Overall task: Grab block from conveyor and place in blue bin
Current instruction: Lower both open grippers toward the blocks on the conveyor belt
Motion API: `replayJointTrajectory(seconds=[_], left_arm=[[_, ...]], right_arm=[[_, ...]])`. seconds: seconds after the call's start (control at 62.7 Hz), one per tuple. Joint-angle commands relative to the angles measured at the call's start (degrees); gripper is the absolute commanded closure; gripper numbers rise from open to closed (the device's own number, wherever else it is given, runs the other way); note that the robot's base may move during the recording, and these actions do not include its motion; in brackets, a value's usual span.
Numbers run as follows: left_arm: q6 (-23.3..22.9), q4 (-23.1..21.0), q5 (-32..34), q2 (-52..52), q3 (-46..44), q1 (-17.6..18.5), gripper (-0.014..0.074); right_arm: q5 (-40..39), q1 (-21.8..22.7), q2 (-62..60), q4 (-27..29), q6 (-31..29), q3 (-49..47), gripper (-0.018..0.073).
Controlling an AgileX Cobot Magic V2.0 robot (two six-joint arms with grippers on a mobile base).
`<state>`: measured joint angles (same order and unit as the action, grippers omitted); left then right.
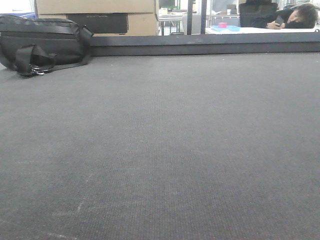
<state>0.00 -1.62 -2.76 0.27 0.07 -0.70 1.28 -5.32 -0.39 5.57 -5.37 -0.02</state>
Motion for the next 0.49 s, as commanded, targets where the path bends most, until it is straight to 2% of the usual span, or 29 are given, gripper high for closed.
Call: replayJointTrajectory(seconds=[0.0, 0.478], left_arm=[[0.0, -0.3, 0.8, -0.3, -0.1, -0.2, 0.0708], [0.0, -0.3, 0.8, -0.3, -0.1, -0.2, 0.0708]], right_arm=[[-0.9, 0.1, 0.4, -0.5, -0.1, 0.0, 0.0721], [-0.9, 0.1, 0.4, -0.5, -0.1, 0.0, 0.0721]])
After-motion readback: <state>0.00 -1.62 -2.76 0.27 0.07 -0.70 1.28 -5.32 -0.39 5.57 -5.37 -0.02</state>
